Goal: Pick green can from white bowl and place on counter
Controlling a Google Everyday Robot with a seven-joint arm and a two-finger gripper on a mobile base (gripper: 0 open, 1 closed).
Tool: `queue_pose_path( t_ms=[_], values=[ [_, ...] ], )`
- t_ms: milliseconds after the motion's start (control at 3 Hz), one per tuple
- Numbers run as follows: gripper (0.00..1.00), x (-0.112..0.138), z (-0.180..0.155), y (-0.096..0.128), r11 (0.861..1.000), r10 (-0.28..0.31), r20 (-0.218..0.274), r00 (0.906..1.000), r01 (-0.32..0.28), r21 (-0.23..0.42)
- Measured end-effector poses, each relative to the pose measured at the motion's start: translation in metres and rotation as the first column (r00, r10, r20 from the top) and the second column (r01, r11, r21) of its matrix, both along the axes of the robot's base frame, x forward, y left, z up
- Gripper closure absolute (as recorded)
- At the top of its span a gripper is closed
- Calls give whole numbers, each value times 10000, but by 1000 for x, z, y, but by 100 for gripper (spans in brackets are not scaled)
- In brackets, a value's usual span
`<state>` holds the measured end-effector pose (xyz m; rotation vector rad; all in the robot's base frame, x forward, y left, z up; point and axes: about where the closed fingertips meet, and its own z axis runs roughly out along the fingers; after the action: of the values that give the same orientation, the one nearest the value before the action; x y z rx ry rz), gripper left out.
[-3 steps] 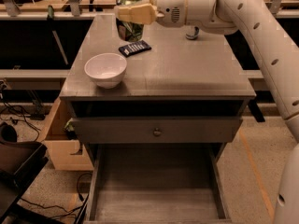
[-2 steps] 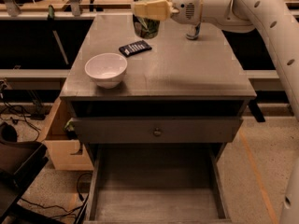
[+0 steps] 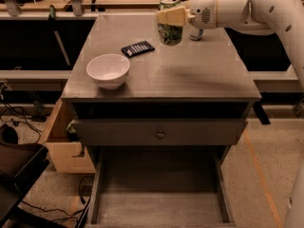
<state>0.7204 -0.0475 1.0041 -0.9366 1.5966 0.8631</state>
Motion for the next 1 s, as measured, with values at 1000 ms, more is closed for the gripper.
queue_pose_path(
  t_ms=[1000],
  values=[
    [100,-16,-114,-65,9861,-1420,-194,9897,1432,845]
  ],
)
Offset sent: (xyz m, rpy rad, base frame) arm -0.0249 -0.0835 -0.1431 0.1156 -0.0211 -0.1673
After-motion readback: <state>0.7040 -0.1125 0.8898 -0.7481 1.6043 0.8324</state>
